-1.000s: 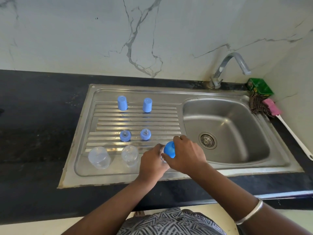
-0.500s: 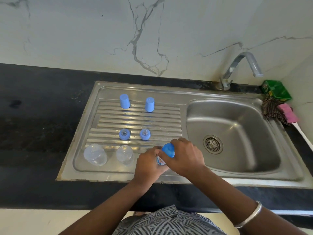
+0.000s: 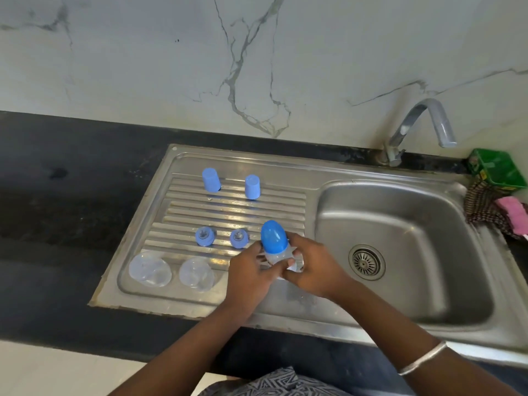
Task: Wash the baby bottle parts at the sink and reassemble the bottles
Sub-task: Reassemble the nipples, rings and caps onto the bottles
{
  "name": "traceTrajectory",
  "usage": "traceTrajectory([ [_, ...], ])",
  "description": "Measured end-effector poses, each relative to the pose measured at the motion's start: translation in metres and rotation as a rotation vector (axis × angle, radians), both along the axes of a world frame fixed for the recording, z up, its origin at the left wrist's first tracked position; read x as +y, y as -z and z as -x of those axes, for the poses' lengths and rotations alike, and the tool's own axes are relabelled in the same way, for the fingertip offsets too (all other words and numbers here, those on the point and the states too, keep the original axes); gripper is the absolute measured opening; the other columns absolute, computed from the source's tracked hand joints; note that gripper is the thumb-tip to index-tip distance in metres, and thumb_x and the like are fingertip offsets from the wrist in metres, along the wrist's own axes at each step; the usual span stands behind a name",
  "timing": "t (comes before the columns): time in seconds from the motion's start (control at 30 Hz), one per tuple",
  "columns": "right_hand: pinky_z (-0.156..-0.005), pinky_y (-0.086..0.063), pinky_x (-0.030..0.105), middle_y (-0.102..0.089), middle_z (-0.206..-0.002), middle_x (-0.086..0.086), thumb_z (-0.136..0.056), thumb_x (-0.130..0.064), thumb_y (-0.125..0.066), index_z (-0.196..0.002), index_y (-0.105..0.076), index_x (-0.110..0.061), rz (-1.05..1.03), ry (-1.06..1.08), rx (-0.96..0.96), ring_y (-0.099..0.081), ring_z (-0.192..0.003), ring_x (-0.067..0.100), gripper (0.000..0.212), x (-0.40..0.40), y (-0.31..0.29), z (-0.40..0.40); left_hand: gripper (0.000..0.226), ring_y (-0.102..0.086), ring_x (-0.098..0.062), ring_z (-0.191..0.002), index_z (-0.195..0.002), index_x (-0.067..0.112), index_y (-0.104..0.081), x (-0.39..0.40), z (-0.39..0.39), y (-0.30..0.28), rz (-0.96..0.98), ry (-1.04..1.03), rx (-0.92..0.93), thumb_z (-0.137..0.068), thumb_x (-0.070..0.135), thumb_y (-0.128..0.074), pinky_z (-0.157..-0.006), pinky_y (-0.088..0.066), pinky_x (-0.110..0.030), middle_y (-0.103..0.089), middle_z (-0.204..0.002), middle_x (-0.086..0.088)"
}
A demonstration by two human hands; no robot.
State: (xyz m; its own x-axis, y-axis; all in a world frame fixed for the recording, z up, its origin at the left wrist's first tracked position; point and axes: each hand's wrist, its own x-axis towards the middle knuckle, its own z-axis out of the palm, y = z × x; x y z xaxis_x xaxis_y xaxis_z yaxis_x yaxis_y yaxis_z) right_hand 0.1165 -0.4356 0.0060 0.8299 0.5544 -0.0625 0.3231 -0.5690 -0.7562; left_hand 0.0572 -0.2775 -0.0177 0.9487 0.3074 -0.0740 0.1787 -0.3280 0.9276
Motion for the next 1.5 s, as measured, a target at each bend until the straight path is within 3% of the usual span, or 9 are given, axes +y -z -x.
traceTrajectory([
  [0.2,-0.079,-0.053,0.028,-0.067,-0.108,-0.006,-0.073,-0.026,-0.084,-0.128,-0.057,-0.018,-0.015,0.028,-0.021,-0.064,-0.086,0.011,0.062,-0.006,0.012,-0.04,0.037,-0.068,0.003,-0.1,-0.106,0.059,-0.063,-0.004,-0.01,-0.005,0.109,0.048,-0.011,-0.073,0.056,-0.079,-0.086,-0.056,-0.021,-0.072,-0.105,0.024],
  [0.3,-0.082,-0.054,0.029,-0.066,-0.105,-0.006,-0.07,-0.024,-0.088,-0.126,-0.053,-0.016,-0.055,0.177,-0.012,-0.066,-0.087,0.014,0.067,0.0,0.013,-0.074,0.051,-0.064,0.005,-0.104,-0.122,0.048,-0.06,-0.003,-0.004,0.004,-0.017,0.045,0.087,-0.075,0.05,-0.081,-0.088,-0.053,-0.017,-0.07,-0.115,0.019],
  [0.4,-0.091,-0.055,0.043,-0.069,-0.111,0.004,-0.073,-0.019,-0.087,-0.125,-0.052,-0.012,-0.138,0.231,0.014,-0.068,-0.099,0.024,0.064,0.01,0.014,-0.116,0.062,-0.061,0.002,-0.109,-0.135,0.034,-0.057,-0.005,0.007,0.01,-0.25,0.107,0.212,-0.079,0.039,-0.081,-0.096,-0.051,-0.024,-0.066,-0.123,0.017],
  [0.6,-0.096,-0.05,0.039,-0.066,-0.119,0.004,-0.076,-0.023,-0.085,-0.129,-0.051,-0.014,-0.123,0.282,-0.061,-0.063,-0.109,0.025,0.063,0.037,0.015,-0.184,0.049,-0.053,-0.003,-0.102,-0.107,0.037,-0.056,-0.007,0.016,0.013,-0.651,0.114,0.332,-0.068,0.057,-0.076,-0.088,-0.041,-0.033,-0.053,-0.105,0.021],
  [0.73,-0.095,-0.052,0.044,-0.065,-0.119,0.006,-0.079,-0.024,-0.083,-0.128,-0.049,-0.012,-0.034,0.213,-0.107,-0.062,-0.108,0.026,0.061,0.048,0.02,-0.208,0.048,-0.051,-0.009,-0.096,-0.092,0.033,-0.043,-0.011,0.013,0.019,-0.72,0.075,0.375,-0.068,0.057,-0.077,-0.082,-0.04,-0.033,-0.051,-0.098,0.017],
  [1.17,-0.098,-0.053,0.043,-0.064,-0.12,0.005,-0.082,-0.026,-0.081,-0.131,-0.046,-0.015,-0.035,0.232,-0.074,-0.063,-0.11,0.024,0.062,0.06,0.033,-0.225,0.056,-0.039,-0.006,-0.087,-0.088,0.036,-0.031,-0.013,0.012,0.026,-0.775,0.059,0.404,-0.066,0.061,-0.076,-0.075,-0.029,-0.03,-0.042,-0.091,0.02],
  [1.33,-0.107,-0.045,0.04,-0.055,-0.14,0.008,-0.081,-0.03,-0.082,-0.151,-0.029,-0.015,-0.106,0.347,0.075,-0.054,-0.127,0.026,0.089,0.055,0.023,-0.211,0.057,-0.039,-0.008,-0.084,-0.087,0.031,-0.034,-0.012,0.011,0.022,-0.762,0.063,0.375,-0.065,0.056,-0.08,-0.074,-0.033,-0.031,-0.046,-0.09,0.018],
  [1.4,-0.1,-0.044,0.035,-0.052,-0.141,0.009,-0.083,-0.027,-0.078,-0.15,-0.031,-0.016,-0.116,0.447,0.056,-0.052,-0.127,0.027,0.082,0.053,0.018,-0.194,0.056,-0.04,-0.008,-0.085,-0.088,0.031,-0.035,-0.01,0.01,0.021,-0.76,0.079,0.372,-0.065,0.055,-0.08,-0.075,-0.034,-0.03,-0.047,-0.091,0.018],
  [1.5,-0.081,-0.042,0.029,-0.053,-0.125,0.006,-0.086,-0.021,-0.07,-0.128,-0.048,-0.018,-0.098,0.449,-0.088,-0.057,-0.104,0.02,0.048,0.049,0.015,-0.152,0.052,-0.048,-0.007,-0.089,-0.09,0.032,-0.039,-0.01,0.006,0.02,-0.685,0.118,0.369,-0.066,0.049,-0.082,-0.079,-0.039,-0.031,-0.049,-0.094,0.017],
])
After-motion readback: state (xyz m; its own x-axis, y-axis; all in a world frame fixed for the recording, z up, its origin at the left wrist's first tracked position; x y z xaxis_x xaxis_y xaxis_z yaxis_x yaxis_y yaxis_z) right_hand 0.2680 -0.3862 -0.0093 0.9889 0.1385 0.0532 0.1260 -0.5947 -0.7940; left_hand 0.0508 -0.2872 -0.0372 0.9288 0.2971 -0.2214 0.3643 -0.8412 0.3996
